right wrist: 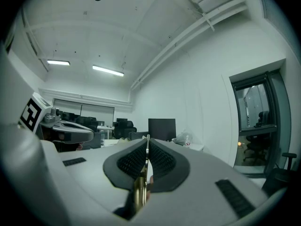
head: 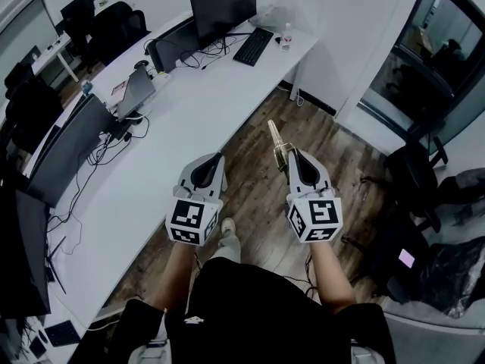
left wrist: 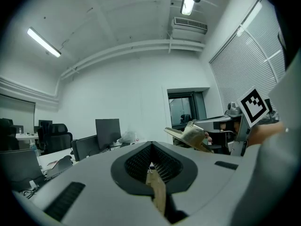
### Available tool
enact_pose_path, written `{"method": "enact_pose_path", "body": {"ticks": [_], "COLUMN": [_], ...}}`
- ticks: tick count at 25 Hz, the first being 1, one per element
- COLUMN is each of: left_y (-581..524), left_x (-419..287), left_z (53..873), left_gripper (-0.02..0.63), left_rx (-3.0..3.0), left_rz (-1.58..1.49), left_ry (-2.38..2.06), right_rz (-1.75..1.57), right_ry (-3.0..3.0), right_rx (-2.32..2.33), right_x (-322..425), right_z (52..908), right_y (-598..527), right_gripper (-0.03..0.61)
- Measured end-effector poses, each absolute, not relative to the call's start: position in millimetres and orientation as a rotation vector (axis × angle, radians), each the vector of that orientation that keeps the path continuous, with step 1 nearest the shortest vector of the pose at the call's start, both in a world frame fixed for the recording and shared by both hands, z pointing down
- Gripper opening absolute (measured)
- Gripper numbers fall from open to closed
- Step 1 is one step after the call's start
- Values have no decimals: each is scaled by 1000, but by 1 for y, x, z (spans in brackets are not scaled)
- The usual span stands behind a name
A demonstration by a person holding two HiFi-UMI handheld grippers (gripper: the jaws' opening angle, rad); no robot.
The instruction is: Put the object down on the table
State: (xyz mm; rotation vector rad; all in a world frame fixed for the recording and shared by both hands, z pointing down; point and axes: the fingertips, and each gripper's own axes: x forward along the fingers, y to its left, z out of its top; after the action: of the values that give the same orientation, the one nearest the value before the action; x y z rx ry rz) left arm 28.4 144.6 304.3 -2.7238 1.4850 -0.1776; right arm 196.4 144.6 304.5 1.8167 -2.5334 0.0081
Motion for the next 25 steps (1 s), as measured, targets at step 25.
{"method": "enact_pose_path", "body": {"ticks": [25], "left_y": [-91], "left_x": [-37], "left_z": [298], "left_gripper": [14], "left_rx": [-2764], "left_rz": [-172], "left_ry": [1467], "right_rz": [40], "right_ry": [-2469], "right_rx": [1828], "right_x": [132], "right_z": [303], "right_y": [-83], "right_gripper": [26]}}
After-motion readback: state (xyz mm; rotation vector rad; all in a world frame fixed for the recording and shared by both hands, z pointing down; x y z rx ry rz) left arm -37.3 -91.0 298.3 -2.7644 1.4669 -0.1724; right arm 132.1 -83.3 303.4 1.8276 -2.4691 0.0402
